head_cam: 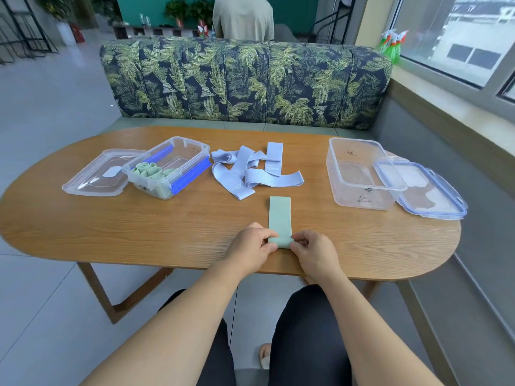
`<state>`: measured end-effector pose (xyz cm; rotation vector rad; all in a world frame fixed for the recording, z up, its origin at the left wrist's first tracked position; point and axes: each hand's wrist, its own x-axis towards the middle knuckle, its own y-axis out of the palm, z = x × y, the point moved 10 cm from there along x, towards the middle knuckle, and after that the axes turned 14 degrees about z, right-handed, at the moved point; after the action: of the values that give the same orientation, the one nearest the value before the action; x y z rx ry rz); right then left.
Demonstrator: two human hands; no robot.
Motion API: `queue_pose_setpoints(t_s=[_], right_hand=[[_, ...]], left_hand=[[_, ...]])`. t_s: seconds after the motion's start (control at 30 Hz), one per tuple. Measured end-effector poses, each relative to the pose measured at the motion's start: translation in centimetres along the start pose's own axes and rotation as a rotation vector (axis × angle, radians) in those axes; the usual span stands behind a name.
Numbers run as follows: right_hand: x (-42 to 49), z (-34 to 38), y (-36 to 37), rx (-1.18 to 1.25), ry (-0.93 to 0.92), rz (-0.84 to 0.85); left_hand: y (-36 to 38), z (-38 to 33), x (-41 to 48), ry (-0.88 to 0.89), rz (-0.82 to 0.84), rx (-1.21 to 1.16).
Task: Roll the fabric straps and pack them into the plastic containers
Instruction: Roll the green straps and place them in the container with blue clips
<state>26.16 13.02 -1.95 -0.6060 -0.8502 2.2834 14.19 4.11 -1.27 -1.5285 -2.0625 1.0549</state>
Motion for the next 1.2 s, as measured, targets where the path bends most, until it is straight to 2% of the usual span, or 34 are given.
queue_pose_setpoints(t_s=[0.17,0.33,0.5,0.73,0.9,1.0,1.2], right_hand=[[0.0,0.1,-0.1,0.001,0.013,0.012],[0.2,-0.1,-0.1,0.007,0.015,0.026],[0.0,-0.4,-0.2,0.065,0.038,-0.016],[-1.4,-0.9,0.1,0.186,0.098,-0.189],[-1.2,-1.4,0.5,0.361,0.129,-0.169],[-0.8,-1.7,0.9,0.38,0.137,-0.132],[-1.5,-1.9,0.2,0.387,0.131,-0.155]], left_hand=[[0.0,0.0,-0.2,-0.051,-0.005,0.0],[-1.3,1.1,-1.6,-0.161,-0.271,-0.278],[-0.5,1.1,-2.2,-0.181,-0.342,-0.303],[-0.6,1.4,-1.9,-0.216,-0.351,-0.276],[-0.6,0.7,-2.2,-0.244,-0.399,-0.192],[-0.6,0.7,-2.7,-0.271,-0.409,-0.157],[-0.8,1.7,-3.1,-0.271,-0.413,-0.289]])
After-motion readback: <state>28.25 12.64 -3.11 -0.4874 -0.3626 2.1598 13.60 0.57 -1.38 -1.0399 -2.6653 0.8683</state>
